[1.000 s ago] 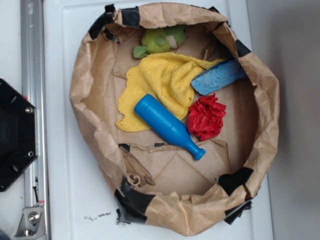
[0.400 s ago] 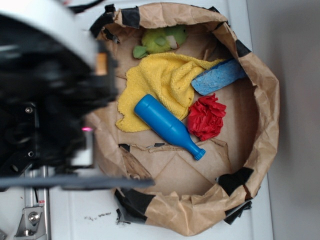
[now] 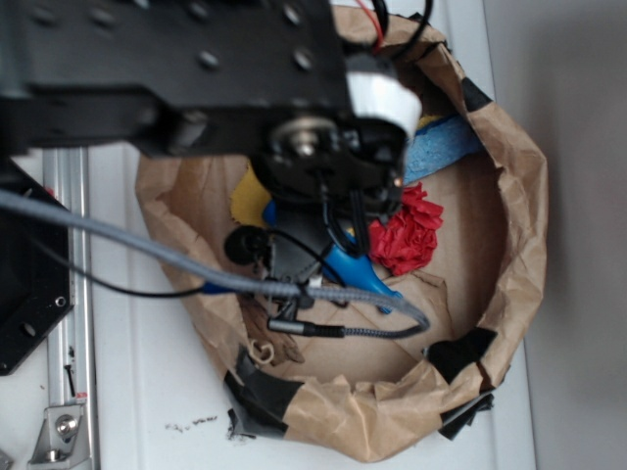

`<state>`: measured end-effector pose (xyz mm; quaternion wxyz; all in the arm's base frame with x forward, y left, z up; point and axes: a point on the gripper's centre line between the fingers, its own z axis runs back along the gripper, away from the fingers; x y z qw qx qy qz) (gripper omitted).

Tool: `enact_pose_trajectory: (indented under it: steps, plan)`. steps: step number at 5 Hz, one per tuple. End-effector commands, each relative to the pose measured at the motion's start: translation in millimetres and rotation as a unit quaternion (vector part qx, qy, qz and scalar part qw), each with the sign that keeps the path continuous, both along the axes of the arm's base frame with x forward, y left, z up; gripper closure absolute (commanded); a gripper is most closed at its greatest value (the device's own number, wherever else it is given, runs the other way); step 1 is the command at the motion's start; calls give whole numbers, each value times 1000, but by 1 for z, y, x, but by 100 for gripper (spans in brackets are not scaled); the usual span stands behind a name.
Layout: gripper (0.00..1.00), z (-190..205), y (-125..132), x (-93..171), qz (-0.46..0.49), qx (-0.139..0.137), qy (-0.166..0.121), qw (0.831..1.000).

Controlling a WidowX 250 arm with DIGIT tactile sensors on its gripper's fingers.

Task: Grab the blue bottle.

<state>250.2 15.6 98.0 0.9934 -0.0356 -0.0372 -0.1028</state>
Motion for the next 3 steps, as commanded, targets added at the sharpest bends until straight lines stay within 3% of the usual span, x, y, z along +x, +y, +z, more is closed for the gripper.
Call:
enact_pose_trajectory:
  steps: [1, 2, 3]
  plan:
    - [0, -54, -48, 2, -69, 21, 24, 997]
    - [0, -62, -45, 15, -113, 59, 38, 991]
    - [0, -61, -32, 24, -111, 61, 36, 991]
